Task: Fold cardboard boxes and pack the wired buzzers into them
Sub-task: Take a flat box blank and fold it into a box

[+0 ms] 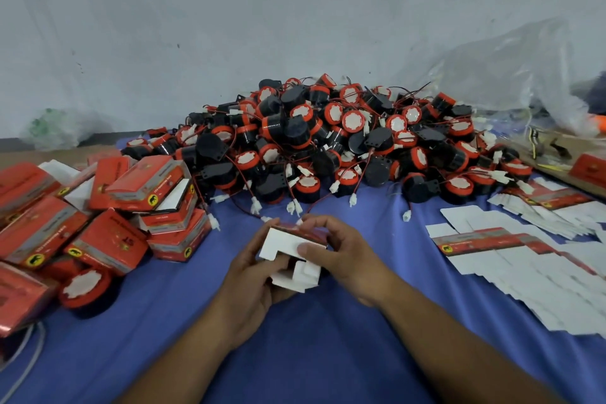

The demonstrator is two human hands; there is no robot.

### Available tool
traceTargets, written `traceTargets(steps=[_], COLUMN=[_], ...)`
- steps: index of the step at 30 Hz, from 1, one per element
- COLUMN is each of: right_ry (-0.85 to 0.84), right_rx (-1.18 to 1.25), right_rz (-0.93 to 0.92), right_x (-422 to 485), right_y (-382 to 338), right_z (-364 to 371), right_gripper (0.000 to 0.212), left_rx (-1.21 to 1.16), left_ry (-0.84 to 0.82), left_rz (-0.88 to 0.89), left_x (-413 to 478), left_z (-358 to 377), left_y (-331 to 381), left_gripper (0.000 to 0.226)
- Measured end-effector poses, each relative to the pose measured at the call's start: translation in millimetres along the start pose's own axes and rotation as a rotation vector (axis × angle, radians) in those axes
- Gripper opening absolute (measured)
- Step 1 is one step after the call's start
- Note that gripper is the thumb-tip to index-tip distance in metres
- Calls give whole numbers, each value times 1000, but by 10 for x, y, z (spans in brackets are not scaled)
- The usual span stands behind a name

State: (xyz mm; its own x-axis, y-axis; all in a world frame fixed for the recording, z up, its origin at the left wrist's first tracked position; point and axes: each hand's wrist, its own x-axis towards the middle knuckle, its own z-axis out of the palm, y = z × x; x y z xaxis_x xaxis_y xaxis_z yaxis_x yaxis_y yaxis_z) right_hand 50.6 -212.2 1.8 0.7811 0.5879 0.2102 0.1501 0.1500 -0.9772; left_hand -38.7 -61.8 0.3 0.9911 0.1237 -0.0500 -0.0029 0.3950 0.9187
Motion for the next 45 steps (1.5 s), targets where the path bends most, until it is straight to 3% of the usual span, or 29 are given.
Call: traceTargets(steps=[2, 4, 6, 8, 10, 11, 16, 19, 24, 27, 30, 34, 36, 39, 42, 45], right_ry=[10, 22, 35, 45, 33, -3, -224, -220, -200, -126, -78, 94, 218, 272, 132, -14], right_rx=[-8, -36, -32, 6, 26, 51, 229, 290, 389, 444, 377, 327, 316, 324, 339, 301], right_rz=[-18, -17, -15, -18, -17, 4, 127, 160, 254, 367, 332, 269, 287, 313, 315, 339], right_x=[7, -1, -11, -9, -16, -19, -108, -119, -136, -103, -90, -55, -9, 28, -27, -80], right_y=[5, 23, 24, -36, -126, -165, -223, -256, -305, -283, -246, -208, -216, -195, -176, -215], right_z=[-28, -69, -94, -116, -149, -169, -91, -28, -23, -14, -8, 22, 61, 60, 76, 146], right_gripper=[19, 16, 16, 15, 15, 15, 12, 29, 32, 41, 53, 49, 43, 41, 54, 53], left_rx=[-109, -269, -138, 440, 1160, 1331, 1041, 1156, 1104, 1080, 1016, 1220, 1352, 1443, 1423, 1363], left_ry=[-73, -158, -110, 6, 119, 116, -302, -303, -405, -395, -382, -469, -410, -146, 156, 201], left_rz=[-76, -163, -188, -71, 154, 260, 354, 543, 523, 638, 570, 662, 777, 941, 939, 860], left_x=[4, -21, -57, -67, -98, -130, -260, -245, -312, -321, -327, -295, -247, -178, -126, -109], left_z=[-61, -92, -88, -143, -286, -336, -232, -86, 28, 114, 117, 107, 82, 30, -18, -71], left_y=[17, 55, 149, 272, 388, 459, 393, 310, 320, 289, 314, 335, 308, 234, 182, 202], left_gripper=[69, 69, 55, 44, 59, 66, 96, 89, 89, 66, 67, 64, 60, 55, 58, 70])
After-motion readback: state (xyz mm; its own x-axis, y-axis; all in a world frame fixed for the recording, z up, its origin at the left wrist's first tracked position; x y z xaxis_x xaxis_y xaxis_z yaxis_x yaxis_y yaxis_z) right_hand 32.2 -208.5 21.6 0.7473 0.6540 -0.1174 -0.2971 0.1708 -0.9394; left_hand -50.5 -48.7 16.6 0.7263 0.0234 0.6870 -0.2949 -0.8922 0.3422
